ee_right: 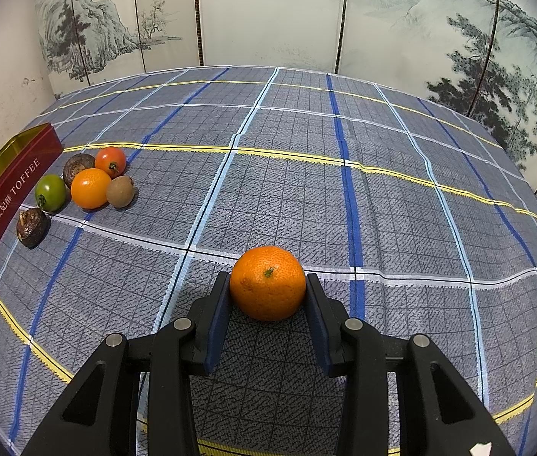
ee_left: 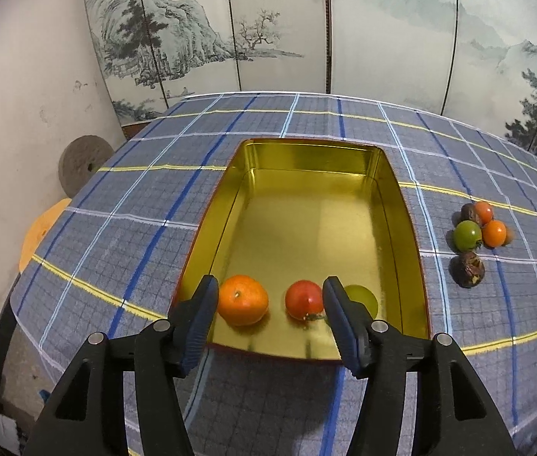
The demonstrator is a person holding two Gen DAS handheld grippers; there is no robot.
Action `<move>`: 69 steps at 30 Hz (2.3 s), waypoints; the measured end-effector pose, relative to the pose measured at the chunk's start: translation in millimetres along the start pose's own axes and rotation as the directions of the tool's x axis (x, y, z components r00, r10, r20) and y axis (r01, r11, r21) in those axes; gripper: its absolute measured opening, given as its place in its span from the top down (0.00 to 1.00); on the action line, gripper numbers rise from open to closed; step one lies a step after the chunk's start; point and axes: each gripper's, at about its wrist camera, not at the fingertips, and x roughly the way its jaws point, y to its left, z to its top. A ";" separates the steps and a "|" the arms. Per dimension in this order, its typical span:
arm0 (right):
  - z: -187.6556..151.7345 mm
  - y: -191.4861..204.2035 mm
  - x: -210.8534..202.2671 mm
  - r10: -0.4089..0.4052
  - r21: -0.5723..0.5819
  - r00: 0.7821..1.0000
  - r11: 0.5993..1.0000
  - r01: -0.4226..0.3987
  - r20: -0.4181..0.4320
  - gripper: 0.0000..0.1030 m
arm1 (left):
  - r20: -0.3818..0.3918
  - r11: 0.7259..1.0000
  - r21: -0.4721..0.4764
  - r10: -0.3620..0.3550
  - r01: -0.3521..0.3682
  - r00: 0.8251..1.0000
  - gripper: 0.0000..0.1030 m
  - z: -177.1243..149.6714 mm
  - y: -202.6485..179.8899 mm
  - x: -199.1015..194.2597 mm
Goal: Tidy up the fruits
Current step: 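Open the left gripper to release the tangerine inside the tin, then carry the held tangerine over the tin with the right gripper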
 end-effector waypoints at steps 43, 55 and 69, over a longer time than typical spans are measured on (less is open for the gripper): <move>53.9 125.0 -27.7 0.234 -0.124 0.971 0.966 -0.225 0.055 0.67 | 0.014 0.982 -0.172 0.082 -0.078 0.997 0.32 -25.6 53.9 -21.6; 69.5 262.8 -24.1 0.406 -0.332 0.914 0.860 -0.388 -0.019 0.67 | -0.021 0.966 -0.220 0.137 -0.138 0.990 0.32 -32.5 83.3 -16.7; 69.1 338.0 -3.9 0.394 -0.474 0.915 0.791 -0.386 -0.087 0.66 | -0.073 0.951 -0.263 0.147 -0.162 0.986 0.32 -43.6 106.2 -5.5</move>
